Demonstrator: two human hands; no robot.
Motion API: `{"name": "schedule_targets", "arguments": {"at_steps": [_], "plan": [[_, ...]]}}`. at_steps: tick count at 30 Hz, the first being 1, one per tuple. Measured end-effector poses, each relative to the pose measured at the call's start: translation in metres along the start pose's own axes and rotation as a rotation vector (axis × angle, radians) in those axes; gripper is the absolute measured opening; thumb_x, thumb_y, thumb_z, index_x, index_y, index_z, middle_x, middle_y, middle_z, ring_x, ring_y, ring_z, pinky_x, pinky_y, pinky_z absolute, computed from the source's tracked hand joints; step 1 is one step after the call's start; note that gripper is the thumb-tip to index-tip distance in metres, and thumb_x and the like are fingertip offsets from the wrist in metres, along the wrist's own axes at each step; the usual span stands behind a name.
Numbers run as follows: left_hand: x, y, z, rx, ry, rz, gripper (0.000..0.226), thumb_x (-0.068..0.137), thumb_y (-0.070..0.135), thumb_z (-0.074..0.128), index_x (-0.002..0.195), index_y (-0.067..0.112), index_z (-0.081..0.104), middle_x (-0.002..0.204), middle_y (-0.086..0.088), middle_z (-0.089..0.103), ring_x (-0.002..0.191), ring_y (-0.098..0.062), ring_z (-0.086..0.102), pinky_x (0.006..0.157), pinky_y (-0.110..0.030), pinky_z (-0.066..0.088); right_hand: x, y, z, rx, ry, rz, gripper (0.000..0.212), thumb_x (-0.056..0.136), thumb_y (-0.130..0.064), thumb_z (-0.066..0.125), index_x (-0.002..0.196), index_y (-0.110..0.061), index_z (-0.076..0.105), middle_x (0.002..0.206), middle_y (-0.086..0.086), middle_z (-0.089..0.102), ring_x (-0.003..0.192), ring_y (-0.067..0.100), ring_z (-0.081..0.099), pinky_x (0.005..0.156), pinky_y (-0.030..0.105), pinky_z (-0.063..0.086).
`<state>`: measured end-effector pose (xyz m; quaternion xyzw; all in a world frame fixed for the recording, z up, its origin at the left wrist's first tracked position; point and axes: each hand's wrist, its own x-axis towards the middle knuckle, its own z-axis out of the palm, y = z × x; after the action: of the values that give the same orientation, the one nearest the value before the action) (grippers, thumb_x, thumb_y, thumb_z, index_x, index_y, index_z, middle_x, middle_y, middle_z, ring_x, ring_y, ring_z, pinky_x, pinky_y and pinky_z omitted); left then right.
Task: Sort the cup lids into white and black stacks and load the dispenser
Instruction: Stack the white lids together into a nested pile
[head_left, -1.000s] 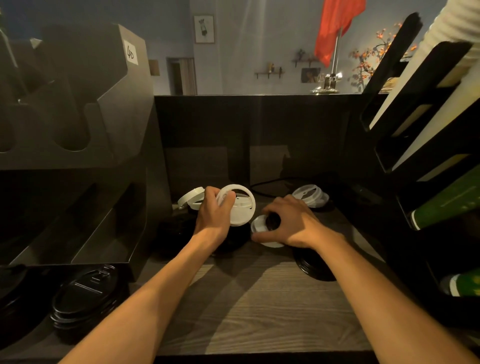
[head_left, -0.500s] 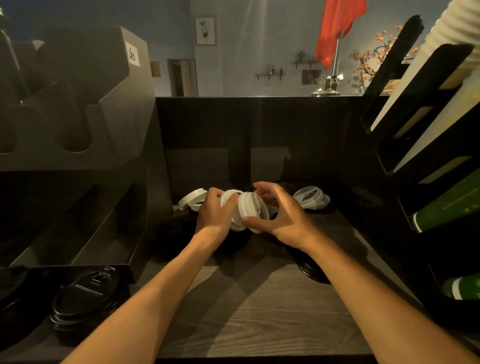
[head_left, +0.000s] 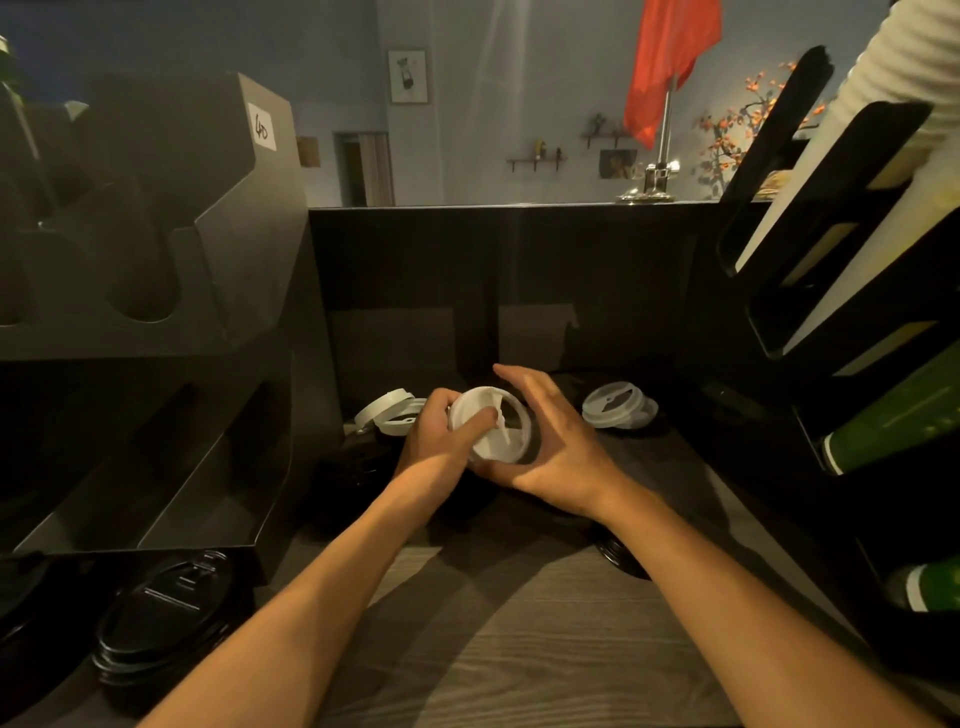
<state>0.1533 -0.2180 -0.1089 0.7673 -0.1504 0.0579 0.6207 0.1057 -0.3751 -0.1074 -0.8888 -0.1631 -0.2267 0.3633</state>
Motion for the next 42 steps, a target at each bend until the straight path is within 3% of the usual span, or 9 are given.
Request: {"name": "schedule_targets", "arguments": {"at_steps": [3,7,14,20,24,31,35,38,42], "plan": [[0.0,-0.001,-0.001,-0.05,-0.01,-0.027,0.021,0.093,0.038,0.071,0.102,0.024,0.058,0.107,-0.005,0.07,0.1,-0.022,0.068,0.083,-0.036,0.056,0.0,-0.001,-0.005,-0.085,0.019,0.035,0.09,0.074,-0.055,0.083,0.149,-0.032,0.04,0.142,-0.017,0.041,0.125,-0.001,0.042,0.101,0.027,0.047],[-0.003,0.003,-0.002,-0.064,-0.032,-0.081,0.035,0.099,0.054,0.054,0.108,0.021,0.061,0.106,-0.005,0.067,0.099,-0.021,0.064,0.082,-0.033,0.049,-0.004,-0.008,-0.007,-0.129,-0.032,-0.018,0.084,0.082,-0.048,0.079,0.153,-0.031,0.037,0.153,-0.016,0.035,0.13,-0.009,0.026,0.102,0.014,0.029],[-0.001,0.006,-0.006,-0.115,-0.051,-0.136,0.045,0.095,0.07,0.046,0.109,0.03,0.063,0.114,-0.001,0.07,0.107,-0.018,0.065,0.105,-0.041,0.048,-0.004,-0.015,-0.014,-0.106,-0.178,-0.004,0.088,0.086,-0.038,0.077,0.154,-0.05,0.022,0.159,-0.02,0.028,0.141,-0.004,0.023,0.114,0.027,0.026],[-0.003,0.008,-0.009,-0.07,-0.109,-0.109,0.047,0.093,0.068,0.054,0.101,0.023,0.066,0.106,-0.007,0.072,0.101,-0.023,0.068,0.094,-0.04,0.052,-0.004,-0.01,-0.012,0.132,-0.224,0.056,0.097,0.083,-0.022,0.08,0.152,-0.055,0.021,0.16,-0.02,0.027,0.146,0.003,0.029,0.119,0.039,0.035],[-0.004,0.008,-0.007,-0.086,-0.033,-0.103,0.037,0.101,0.053,0.052,0.097,0.019,0.063,0.099,-0.005,0.069,0.097,-0.023,0.065,0.087,-0.036,0.049,-0.002,-0.006,-0.005,0.119,-0.062,0.107,0.101,0.073,-0.039,0.089,0.155,-0.034,0.03,0.15,-0.018,0.033,0.134,-0.001,0.038,0.109,0.026,0.04],[-0.012,0.013,-0.011,-0.15,-0.121,-0.124,0.079,0.068,0.086,0.05,0.116,0.027,0.069,0.114,-0.004,0.074,0.111,-0.024,0.068,0.108,-0.05,0.048,0.0,0.0,-0.01,0.192,-0.185,0.098,0.089,0.078,-0.037,0.084,0.152,-0.035,0.035,0.151,-0.019,0.033,0.135,-0.002,0.038,0.104,0.011,0.036],[-0.012,0.012,-0.011,-0.142,-0.136,-0.104,0.039,0.098,0.058,0.054,0.113,0.023,0.066,0.114,-0.008,0.072,0.108,-0.026,0.068,0.104,-0.052,0.052,-0.001,0.001,-0.018,0.242,-0.247,0.125,0.085,0.084,-0.028,0.081,0.153,-0.042,0.033,0.152,-0.018,0.037,0.137,-0.001,0.038,0.101,0.007,0.038],[-0.011,0.013,-0.007,-0.187,-0.108,-0.097,0.03,0.101,0.046,0.058,0.112,0.019,0.066,0.11,-0.011,0.073,0.105,-0.03,0.07,0.102,-0.055,0.053,0.001,-0.004,-0.019,0.511,-0.173,0.211,0.059,0.093,-0.028,0.07,0.144,-0.045,0.044,0.137,-0.01,0.057,0.125,0.006,0.056,0.102,0.025,0.051],[-0.013,0.014,0.001,-0.237,-0.112,-0.088,0.024,0.102,0.036,0.058,0.113,0.016,0.064,0.11,-0.009,0.073,0.104,-0.024,0.071,0.096,-0.045,0.059,0.005,-0.003,-0.018,0.492,0.042,0.262,0.035,0.1,-0.025,0.061,0.127,-0.047,0.054,0.12,-0.006,0.069,0.113,0.011,0.065,0.098,0.04,0.056]]}}
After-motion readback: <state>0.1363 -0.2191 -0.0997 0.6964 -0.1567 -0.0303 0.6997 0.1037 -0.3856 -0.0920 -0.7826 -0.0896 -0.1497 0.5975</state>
